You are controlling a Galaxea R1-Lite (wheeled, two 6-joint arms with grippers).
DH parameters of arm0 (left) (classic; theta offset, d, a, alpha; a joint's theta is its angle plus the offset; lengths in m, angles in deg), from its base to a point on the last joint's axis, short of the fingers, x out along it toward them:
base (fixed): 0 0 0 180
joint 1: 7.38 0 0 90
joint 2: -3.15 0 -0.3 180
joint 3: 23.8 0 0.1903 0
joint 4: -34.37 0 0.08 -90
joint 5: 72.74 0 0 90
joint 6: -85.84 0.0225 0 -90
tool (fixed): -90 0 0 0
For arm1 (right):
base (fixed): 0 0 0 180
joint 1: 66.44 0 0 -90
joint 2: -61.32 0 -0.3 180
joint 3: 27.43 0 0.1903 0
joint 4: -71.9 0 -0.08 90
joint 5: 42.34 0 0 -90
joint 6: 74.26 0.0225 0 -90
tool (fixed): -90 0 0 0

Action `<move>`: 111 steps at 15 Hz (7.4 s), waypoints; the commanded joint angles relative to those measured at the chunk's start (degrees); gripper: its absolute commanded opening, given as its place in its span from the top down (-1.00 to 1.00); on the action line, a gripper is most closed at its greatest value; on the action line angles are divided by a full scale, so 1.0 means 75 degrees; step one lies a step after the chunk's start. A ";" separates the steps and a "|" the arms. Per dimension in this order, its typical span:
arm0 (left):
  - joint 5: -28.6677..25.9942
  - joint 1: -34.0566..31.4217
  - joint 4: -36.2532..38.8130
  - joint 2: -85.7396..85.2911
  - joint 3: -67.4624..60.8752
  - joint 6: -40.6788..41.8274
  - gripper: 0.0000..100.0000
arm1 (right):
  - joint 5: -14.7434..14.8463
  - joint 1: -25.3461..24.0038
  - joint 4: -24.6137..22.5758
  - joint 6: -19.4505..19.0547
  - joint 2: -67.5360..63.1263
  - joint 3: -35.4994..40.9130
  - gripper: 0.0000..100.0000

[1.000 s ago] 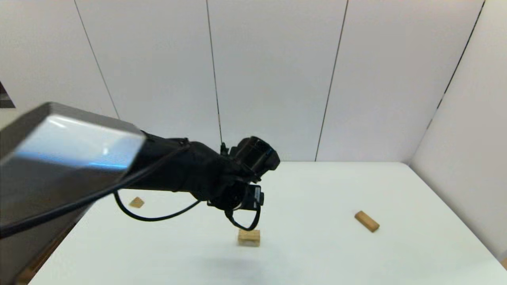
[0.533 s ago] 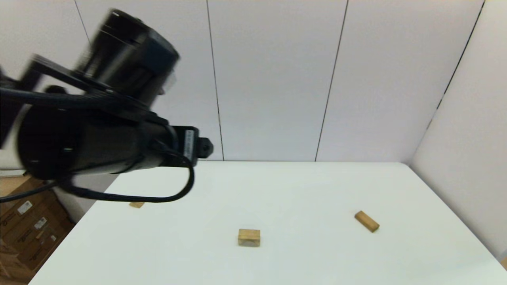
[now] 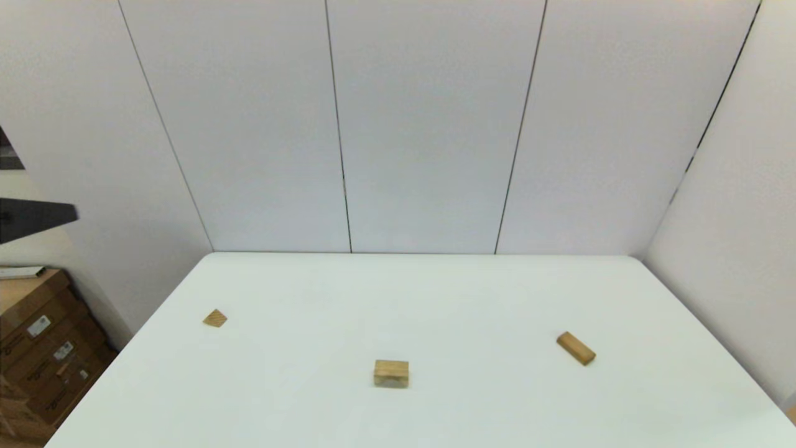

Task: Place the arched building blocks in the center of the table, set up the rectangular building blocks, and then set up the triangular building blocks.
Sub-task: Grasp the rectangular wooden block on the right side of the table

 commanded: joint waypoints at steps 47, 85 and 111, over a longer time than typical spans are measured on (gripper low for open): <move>-0.3842 -0.3381 0.3875 -0.7386 -0.8563 0.3253 -1.00 | 0.0010 -0.0002 0.0053 -0.0025 -0.0010 -0.0012 -1.00; -0.3842 -0.3381 0.3875 -0.7386 -0.8563 0.3253 -1.00 | -0.0060 -0.0237 -0.3380 0.0549 -1.6193 -0.5485 -1.00; -0.3842 -0.3381 0.3875 -0.7386 -0.8563 0.3253 -1.00 | 0.0362 -0.0248 -0.5080 0.0537 -1.7201 -0.5379 -1.00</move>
